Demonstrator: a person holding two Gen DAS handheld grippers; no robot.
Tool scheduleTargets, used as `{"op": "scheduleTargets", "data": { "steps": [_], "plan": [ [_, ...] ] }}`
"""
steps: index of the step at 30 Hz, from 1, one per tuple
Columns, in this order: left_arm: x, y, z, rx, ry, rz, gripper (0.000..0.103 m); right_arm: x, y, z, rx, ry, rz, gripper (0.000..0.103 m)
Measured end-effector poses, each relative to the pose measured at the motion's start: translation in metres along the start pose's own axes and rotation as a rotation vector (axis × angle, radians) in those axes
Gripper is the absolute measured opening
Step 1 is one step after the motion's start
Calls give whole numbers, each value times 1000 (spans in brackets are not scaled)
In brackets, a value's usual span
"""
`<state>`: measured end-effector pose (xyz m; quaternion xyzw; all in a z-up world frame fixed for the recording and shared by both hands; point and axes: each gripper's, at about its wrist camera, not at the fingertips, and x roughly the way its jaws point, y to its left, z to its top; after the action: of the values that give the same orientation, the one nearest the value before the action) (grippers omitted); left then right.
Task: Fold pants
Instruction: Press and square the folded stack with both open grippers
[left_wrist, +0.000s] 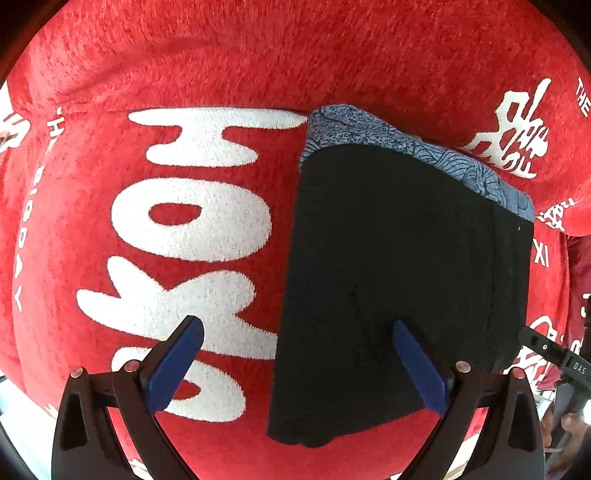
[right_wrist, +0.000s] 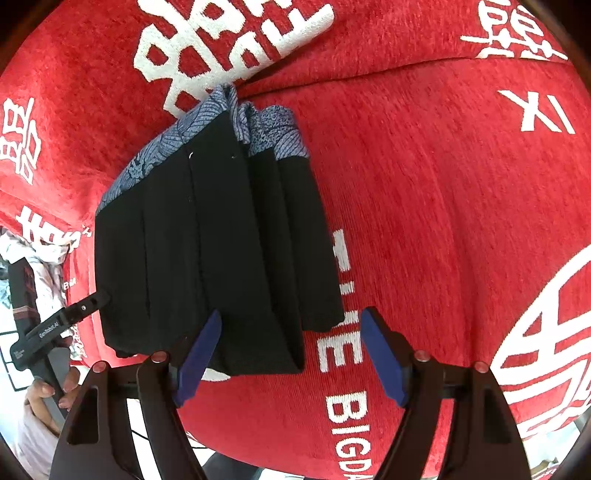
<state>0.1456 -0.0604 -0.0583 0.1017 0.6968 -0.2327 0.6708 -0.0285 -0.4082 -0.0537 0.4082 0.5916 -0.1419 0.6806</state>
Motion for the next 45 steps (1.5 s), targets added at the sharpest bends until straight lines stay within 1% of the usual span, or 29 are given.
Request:
{"op": "scheduleTargets", "data": {
  "steps": [6, 10, 13, 17, 20, 22, 24, 25, 27, 29, 32, 33, 34, 36, 38, 40, 41, 42, 45],
  "plan": [
    [12, 5, 11, -7, 16, -62, 102, 3, -3, 6, 4, 2, 22, 80],
    [23, 8, 19, 0, 32, -124, 102, 7, -6, 11, 7, -2, 65, 81],
    [32, 14, 28, -2, 52, -183, 102, 13, -13, 18, 14, 10, 115, 82],
    [40, 18, 33, 10, 50, -209, 102, 23, -26, 30, 42, 37, 192, 84],
    [45, 6, 31, 29, 50, -222, 102, 29, -30, 36, 56, 45, 241, 85],
    [48, 1, 30, 48, 52, -232, 102, 28, -30, 39, 54, 49, 281, 88],
    [52, -3, 29, 61, 59, -240, 102, 28, -25, 41, 17, 54, 294, 90],
    [56, -1, 31, 58, 63, -251, 102, 31, -23, 42, -13, 64, 296, 90],
    [59, -1, 37, 54, 66, -266, 103, 37, -24, 44, -33, 90, 313, 90],
    [60, -1, 37, 57, 68, -272, 103, 44, -31, 45, -20, 104, 357, 93],
    [64, -3, 37, 53, 75, -274, 103, 43, -40, 50, 24, 92, 401, 93],
    [65, -2, 37, 47, 73, -275, 103, 42, -43, 50, 39, 90, 406, 91],
    [63, -3, 36, 46, 68, -281, 99, 38, -46, 49, 49, 86, 402, 78],
    [53, -12, 34, 46, 48, -295, 88, 32, -51, 49, 52, 88, 402, 71],
    [40, -11, 30, 61, 18, -299, 76, 22, -51, 48, 34, 84, 420, 61],
    [28, -11, 26, 69, -7, -308, 71, 12, -52, 46, 22, 74, 440, 54],
    [21, -11, 23, 73, -15, -317, 71, 7, -52, 45, 26, 70, 464, 51],
    [17, -11, 21, 76, -21, -321, 71, 1, -53, 44, 28, 67, 486, 51],
    [-5, -10, 10, 120, -46, -288, 71, -10, -43, 35, 3, 75, 510, 51]
  ]
}}
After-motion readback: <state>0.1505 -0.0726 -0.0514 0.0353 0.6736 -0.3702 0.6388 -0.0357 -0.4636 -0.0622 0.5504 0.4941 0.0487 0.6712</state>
